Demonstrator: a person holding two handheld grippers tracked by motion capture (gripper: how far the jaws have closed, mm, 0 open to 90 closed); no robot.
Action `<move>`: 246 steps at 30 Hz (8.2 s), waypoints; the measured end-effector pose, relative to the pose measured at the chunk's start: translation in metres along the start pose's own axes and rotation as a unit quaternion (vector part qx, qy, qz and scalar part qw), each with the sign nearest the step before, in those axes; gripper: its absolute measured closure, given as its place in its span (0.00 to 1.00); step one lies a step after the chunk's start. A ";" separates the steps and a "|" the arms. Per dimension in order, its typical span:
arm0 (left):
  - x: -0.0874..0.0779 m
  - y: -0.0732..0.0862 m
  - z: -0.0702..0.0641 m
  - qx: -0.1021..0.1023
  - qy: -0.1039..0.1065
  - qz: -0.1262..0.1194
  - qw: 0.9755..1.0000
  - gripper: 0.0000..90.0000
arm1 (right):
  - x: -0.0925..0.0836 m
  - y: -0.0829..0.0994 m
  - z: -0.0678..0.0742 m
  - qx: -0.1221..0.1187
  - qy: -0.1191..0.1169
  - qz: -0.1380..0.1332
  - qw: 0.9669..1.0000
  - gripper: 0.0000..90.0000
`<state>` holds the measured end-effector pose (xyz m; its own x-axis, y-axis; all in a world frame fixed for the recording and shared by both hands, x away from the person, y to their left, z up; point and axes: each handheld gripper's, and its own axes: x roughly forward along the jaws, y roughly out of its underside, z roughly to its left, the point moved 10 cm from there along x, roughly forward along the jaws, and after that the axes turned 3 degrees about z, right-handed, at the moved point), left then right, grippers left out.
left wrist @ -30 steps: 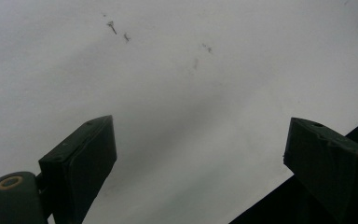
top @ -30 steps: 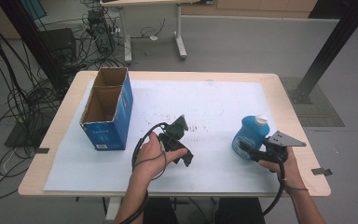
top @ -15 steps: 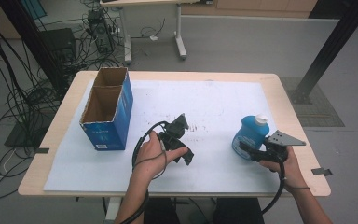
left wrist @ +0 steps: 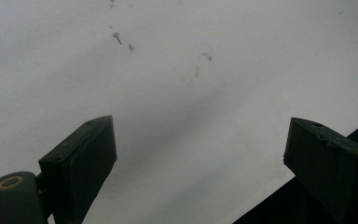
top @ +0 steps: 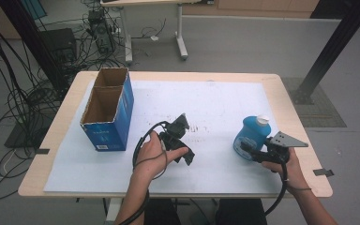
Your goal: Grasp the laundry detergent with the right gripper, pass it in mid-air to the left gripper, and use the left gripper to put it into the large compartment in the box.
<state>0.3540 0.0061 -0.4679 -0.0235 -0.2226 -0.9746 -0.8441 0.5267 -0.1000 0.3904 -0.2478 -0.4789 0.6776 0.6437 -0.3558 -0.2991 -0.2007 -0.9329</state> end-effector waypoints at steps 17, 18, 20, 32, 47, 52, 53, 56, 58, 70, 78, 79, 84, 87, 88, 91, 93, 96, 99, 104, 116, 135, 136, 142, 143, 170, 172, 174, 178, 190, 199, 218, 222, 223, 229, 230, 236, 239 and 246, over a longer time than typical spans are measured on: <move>-0.035 0.002 0.015 0.013 -0.023 -0.013 1.000 0.11 | 0.020 -0.024 0.015 -0.013 -0.041 -0.002 0.999 0.46; -0.041 0.002 0.015 0.019 -0.027 -0.016 0.999 0.11 | 0.021 -0.026 0.016 -0.015 -0.044 -0.003 0.999 0.46; -0.045 0.002 0.015 0.023 -0.028 -0.016 0.999 0.11 | 0.024 -0.032 0.020 -0.022 -0.053 -0.004 0.998 0.46; -0.092 -0.003 0.009 0.060 -0.047 -0.034 0.997 0.11 | 0.029 -0.059 0.039 -0.038 -0.101 -0.010 0.994 0.46; -0.133 -0.010 -0.018 0.128 -0.034 -0.038 0.990 0.11 | 0.033 -0.068 0.075 -0.074 -0.187 0.008 0.980 0.46; -0.137 -0.013 -0.025 0.144 -0.026 -0.036 0.989 0.11 | 0.034 -0.071 0.090 -0.082 -0.223 0.011 0.971 0.46; -0.138 -0.013 -0.027 0.150 -0.020 -0.033 0.988 0.11 | 0.033 -0.072 0.092 -0.083 -0.229 0.011 0.970 0.46; -0.138 -0.014 -0.027 0.156 -0.018 -0.030 0.987 0.11 | 0.033 -0.075 0.099 -0.087 -0.245 0.012 0.965 0.46; -0.139 -0.015 -0.028 0.156 -0.018 -0.029 0.987 0.12 | 0.034 -0.076 0.103 -0.095 -0.253 0.015 0.963 0.46; -0.146 -0.019 -0.031 0.166 -0.011 -0.025 0.986 0.12 | 0.038 -0.078 0.117 -0.112 -0.271 0.023 0.956 0.46; -0.142 -0.020 -0.034 0.168 -0.011 -0.022 0.985 0.12 | 0.038 -0.080 0.116 -0.114 -0.270 0.020 0.956 0.46; -0.142 -0.020 -0.034 0.168 -0.011 -0.022 0.985 0.12 | 0.038 -0.080 0.116 -0.114 -0.270 0.020 0.956 0.46; -0.140 -0.021 -0.033 0.167 -0.012 -0.021 0.986 0.12 | 0.038 -0.077 0.115 -0.110 -0.272 0.023 0.956 0.46; -0.140 -0.022 -0.034 0.167 -0.008 -0.023 0.986 0.12 | 0.039 -0.077 0.116 -0.108 -0.274 0.021 0.955 0.46; -0.139 -0.023 -0.035 0.169 -0.005 -0.024 0.985 0.12 | 0.039 -0.078 0.116 -0.106 -0.277 0.019 0.955 0.46; -0.136 -0.023 -0.038 0.175 0.002 -0.022 0.984 0.12 | 0.039 -0.080 0.119 -0.103 -0.286 0.014 0.952 0.46; -0.135 -0.022 -0.037 0.179 -0.005 -0.017 0.984 0.11 | 0.040 -0.081 0.121 -0.105 -0.295 0.015 0.950 0.46; -0.137 -0.023 -0.032 0.187 -0.046 0.006 0.981 0.11 | 0.044 -0.080 0.123 -0.108 -0.298 0.019 0.948 0.46; -0.141 -0.024 -0.034 0.191 -0.045 0.007 0.980 0.11 | 0.046 -0.080 0.125 -0.108 -0.305 0.021 0.946 0.46; -0.151 -0.027 -0.033 0.204 -0.052 0.008 0.977 0.11 | 0.049 -0.080 0.129 -0.113 -0.318 0.029 0.941 0.46; -0.166 -0.026 -0.043 0.264 -0.045 0.012 0.963 0.11 | 0.052 -0.084 0.137 -0.125 -0.342 0.048 0.930 0.46; -0.170 -0.025 -0.057 0.319 -0.053 0.032 0.946 0.11 | 0.059 -0.088 0.150 -0.144 -0.359 0.062 0.920 0.46; -0.170 -0.025 -0.057 0.319 -0.053 0.032 0.946 0.11 | 0.059 -0.088 0.151 -0.146 -0.359 0.064 0.920 0.46; -0.171 -0.028 -0.061 0.332 -0.049 0.035 0.941 0.11 | 0.059 -0.088 0.152 -0.149 -0.361 0.067 0.918 0.46; -0.171 -0.028 -0.062 0.334 -0.049 0.037 0.941 0.11 | 0.059 -0.088 0.152 -0.150 -0.362 0.069 0.917 0.46; -0.161 -0.035 -0.075 0.373 -0.051 0.071 0.924 0.12 | 0.065 -0.088 0.164 -0.192 -0.372 0.101 0.902 0.47; -0.161 -0.035 -0.076 0.377 -0.051 0.073 0.922 0.12 | 0.066 -0.089 0.166 -0.195 -0.374 0.101 0.901 0.47; -0.161 -0.034 -0.077 0.377 -0.052 0.075 0.922 0.12 | 0.066 -0.089 0.167 -0.197 -0.375 0.102 0.900 0.47; -0.160 -0.034 -0.078 0.380 -0.054 0.078 0.920 0.12 | 0.067 -0.089 0.169 -0.199 -0.377 0.104 0.899 0.47; -0.158 -0.032 -0.078 0.382 -0.058 0.081 0.919 0.12 | 0.067 -0.090 0.172 -0.202 -0.379 0.107 0.897 0.47; -0.157 -0.032 -0.078 0.381 -0.059 0.079 0.919 0.11 | 0.067 -0.089 0.172 -0.201 -0.379 0.106 0.897 0.47; -0.159 -0.032 -0.076 0.381 -0.060 0.075 0.920 0.11 | 0.069 -0.089 0.174 -0.203 -0.379 0.109 0.896 0.47; -0.159 -0.030 -0.075 0.378 -0.062 0.077 0.921 0.11 | 0.069 -0.089 0.173 -0.206 -0.377 0.108 0.897 0.47; -0.159 -0.030 -0.075 0.378 -0.061 0.075 0.921 0.11 | 0.069 -0.089 0.173 -0.206 -0.377 0.108 0.897 0.47; -0.159 -0.030 -0.075 0.378 -0.061 0.076 0.921 0.11 | 0.068 -0.089 0.174 -0.204 -0.378 0.109 0.896 0.47; -0.159 -0.031 -0.075 0.378 -0.061 0.075 0.921 0.11 | 0.068 -0.089 0.174 -0.204 -0.378 0.109 0.897 0.47; -0.160 -0.030 -0.075 0.377 -0.061 0.074 0.921 0.11 | 0.068 -0.088 0.175 -0.205 -0.380 0.109 0.896 0.47; -0.160 -0.030 -0.074 0.378 -0.061 0.075 0.921 0.11 | 0.069 -0.088 0.174 -0.204 -0.377 0.110 0.897 0.47; -0.159 -0.029 -0.074 0.378 -0.061 0.077 0.921 0.11 | 0.071 -0.089 0.174 -0.205 -0.375 0.108 0.898 0.47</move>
<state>0.3431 -0.0343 -0.2949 -0.0124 -0.0284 -0.9995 -0.2216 0.9748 -0.0249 0.3482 -0.0565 -0.4112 -0.0546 0.8419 -0.5369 0.0067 -0.5373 -0.8433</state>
